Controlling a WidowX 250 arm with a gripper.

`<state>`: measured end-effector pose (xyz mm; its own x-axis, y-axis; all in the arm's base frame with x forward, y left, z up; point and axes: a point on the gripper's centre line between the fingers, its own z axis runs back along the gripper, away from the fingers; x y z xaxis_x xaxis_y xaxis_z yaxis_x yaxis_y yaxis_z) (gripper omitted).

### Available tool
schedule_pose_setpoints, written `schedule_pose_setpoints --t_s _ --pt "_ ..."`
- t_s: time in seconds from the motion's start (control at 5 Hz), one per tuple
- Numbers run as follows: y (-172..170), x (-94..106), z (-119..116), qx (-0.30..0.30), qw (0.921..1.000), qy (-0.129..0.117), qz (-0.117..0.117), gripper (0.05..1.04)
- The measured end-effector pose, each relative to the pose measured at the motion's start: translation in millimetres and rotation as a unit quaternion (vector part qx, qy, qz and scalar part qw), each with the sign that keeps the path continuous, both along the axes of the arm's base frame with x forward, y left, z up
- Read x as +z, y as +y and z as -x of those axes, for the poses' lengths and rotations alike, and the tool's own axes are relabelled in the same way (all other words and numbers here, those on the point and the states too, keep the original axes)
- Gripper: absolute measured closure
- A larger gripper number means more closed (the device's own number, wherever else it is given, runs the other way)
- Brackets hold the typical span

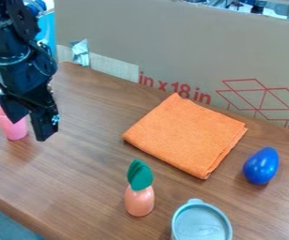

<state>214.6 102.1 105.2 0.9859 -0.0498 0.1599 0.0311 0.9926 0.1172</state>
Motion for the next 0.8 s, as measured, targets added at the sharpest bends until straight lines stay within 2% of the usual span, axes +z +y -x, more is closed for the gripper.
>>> schedule_pose_setpoints --t_s 0.2,0.8 --pt "-1 -5.2 2 0.0 0.9999 0.01 0.005 0.082" --pt "37 4.8 -1 0.014 0.9995 -0.009 0.027 0.082"
